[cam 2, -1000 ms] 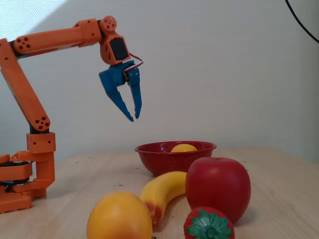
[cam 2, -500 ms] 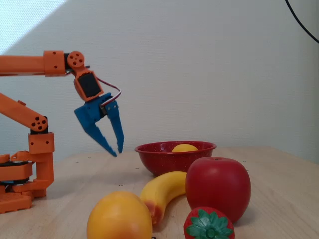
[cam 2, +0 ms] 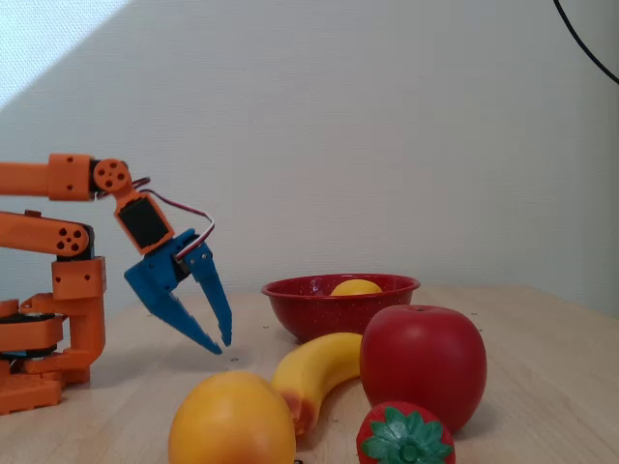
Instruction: Put the lemon in the red bowl.
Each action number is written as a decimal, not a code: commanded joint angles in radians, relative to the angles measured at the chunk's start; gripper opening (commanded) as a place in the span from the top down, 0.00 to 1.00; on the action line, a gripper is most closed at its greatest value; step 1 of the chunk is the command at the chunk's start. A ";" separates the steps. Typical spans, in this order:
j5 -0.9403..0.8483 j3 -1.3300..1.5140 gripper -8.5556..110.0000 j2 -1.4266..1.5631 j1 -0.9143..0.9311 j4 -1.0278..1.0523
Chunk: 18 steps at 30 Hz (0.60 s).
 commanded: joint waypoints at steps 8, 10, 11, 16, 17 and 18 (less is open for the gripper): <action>0.064 0.156 0.93 0.264 -0.091 -0.101; 0.066 0.184 0.93 0.299 -0.107 -0.103; 0.066 0.196 0.93 0.316 -0.118 -0.104; 0.037 0.204 0.93 0.356 -0.140 -0.072; 0.026 0.204 0.93 0.356 -0.143 -0.074; 0.017 0.204 0.93 0.356 -0.143 -0.074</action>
